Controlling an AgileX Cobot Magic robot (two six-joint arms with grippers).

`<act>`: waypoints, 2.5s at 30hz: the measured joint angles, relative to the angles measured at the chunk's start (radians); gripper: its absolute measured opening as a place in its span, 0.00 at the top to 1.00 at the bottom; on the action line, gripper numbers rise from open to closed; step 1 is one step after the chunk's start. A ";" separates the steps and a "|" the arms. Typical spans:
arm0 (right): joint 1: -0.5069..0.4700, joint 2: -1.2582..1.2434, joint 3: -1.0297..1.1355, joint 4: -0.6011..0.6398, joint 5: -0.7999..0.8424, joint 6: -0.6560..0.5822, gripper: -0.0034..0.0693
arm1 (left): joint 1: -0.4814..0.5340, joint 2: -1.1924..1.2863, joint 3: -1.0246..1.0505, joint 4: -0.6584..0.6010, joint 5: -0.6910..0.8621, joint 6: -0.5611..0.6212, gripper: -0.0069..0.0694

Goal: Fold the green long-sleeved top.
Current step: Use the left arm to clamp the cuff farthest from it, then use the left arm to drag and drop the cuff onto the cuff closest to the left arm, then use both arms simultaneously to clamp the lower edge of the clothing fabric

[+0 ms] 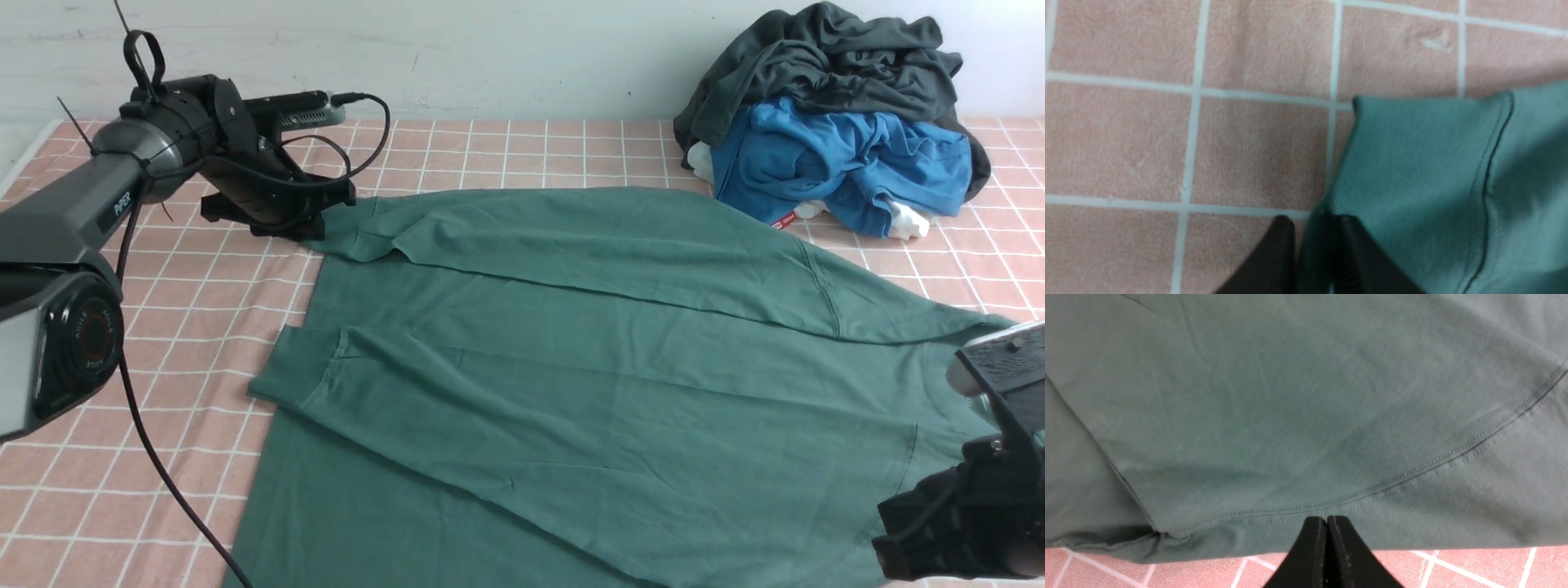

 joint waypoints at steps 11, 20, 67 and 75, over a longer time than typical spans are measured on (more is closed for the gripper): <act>0.000 -0.001 0.000 0.000 0.016 0.000 0.97 | -0.009 -0.280 0.095 -0.021 0.354 0.153 0.90; 0.000 -0.063 0.000 0.000 0.043 0.000 0.97 | -0.025 -0.788 0.821 -0.002 0.278 0.199 0.90; 0.000 -0.248 0.000 0.256 0.029 -0.672 0.96 | -0.482 -1.253 1.721 0.414 -0.166 0.165 0.90; 0.000 -0.078 0.000 0.006 0.064 -0.915 0.62 | -0.482 -1.302 1.672 0.452 -0.095 -0.044 0.90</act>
